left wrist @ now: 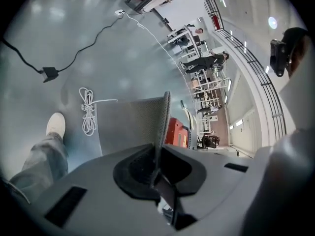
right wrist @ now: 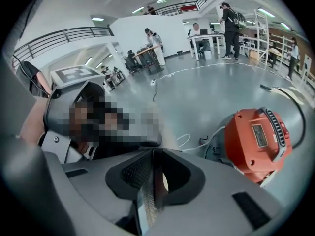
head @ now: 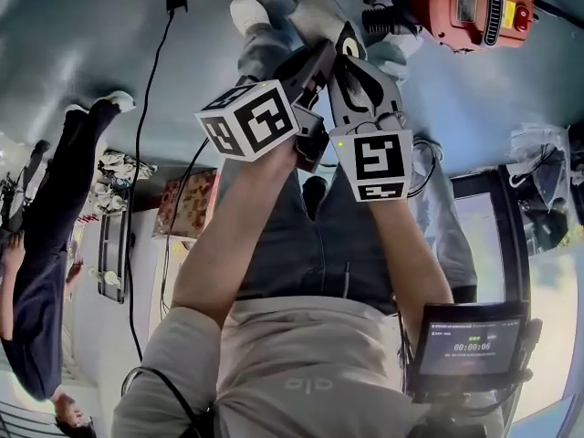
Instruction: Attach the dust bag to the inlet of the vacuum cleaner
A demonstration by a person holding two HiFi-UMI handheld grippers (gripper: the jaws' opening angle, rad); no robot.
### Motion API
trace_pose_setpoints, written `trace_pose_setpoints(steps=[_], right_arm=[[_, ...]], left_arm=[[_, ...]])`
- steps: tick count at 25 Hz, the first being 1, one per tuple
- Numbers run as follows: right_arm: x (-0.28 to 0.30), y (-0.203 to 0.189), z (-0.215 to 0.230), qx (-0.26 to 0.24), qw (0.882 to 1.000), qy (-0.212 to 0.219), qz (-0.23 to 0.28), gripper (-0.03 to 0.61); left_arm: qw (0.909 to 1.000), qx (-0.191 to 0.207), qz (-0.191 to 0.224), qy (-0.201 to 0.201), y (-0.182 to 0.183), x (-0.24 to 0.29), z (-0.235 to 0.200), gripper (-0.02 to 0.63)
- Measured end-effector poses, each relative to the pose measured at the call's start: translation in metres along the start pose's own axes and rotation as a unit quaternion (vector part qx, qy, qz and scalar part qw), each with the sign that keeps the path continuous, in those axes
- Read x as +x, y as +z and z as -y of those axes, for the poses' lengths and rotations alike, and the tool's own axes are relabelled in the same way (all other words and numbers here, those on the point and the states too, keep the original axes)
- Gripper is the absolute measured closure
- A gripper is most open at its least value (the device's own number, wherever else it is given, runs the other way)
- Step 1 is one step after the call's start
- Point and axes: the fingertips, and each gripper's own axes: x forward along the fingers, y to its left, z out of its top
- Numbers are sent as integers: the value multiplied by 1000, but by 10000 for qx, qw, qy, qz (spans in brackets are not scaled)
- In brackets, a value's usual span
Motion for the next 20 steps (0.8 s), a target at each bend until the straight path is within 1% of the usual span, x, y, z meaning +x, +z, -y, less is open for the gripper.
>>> trace_pose_setpoints(steps=[3, 6, 8, 10, 12, 14, 17, 20], right_arm=[[1, -2, -4, -216, 9996, 152, -29, 505], [5, -8, -8, -127, 9992, 281, -248, 503], [8, -11, -13, -205, 9985, 321, -393, 503], [9, -12, -18, -274, 9979, 383, -454, 504], [9, -12, -19, -223, 9978, 423, -457, 503], [9, -12, -15, -162, 9984, 314, -439, 503], [10, -11, -6, 92, 9988, 96, -462, 503], [10, -8, 1, 55, 9984, -235, -505, 505]], left_arm=[[9999, -133, -47, -39, -5, -4, -4, 589], [9998, -198, -27, 36, -7, -8, -10, 589], [9998, -204, 8, 74, -8, -10, -14, 589], [9998, -204, 11, 61, -7, -11, -16, 589], [9998, -214, -27, 41, -6, -10, -15, 589], [9997, -224, -55, 37, -5, -9, -13, 589], [9997, -237, 14, 94, -3, -8, -13, 589], [9991, -378, 100, 134, -1, -10, -16, 589]])
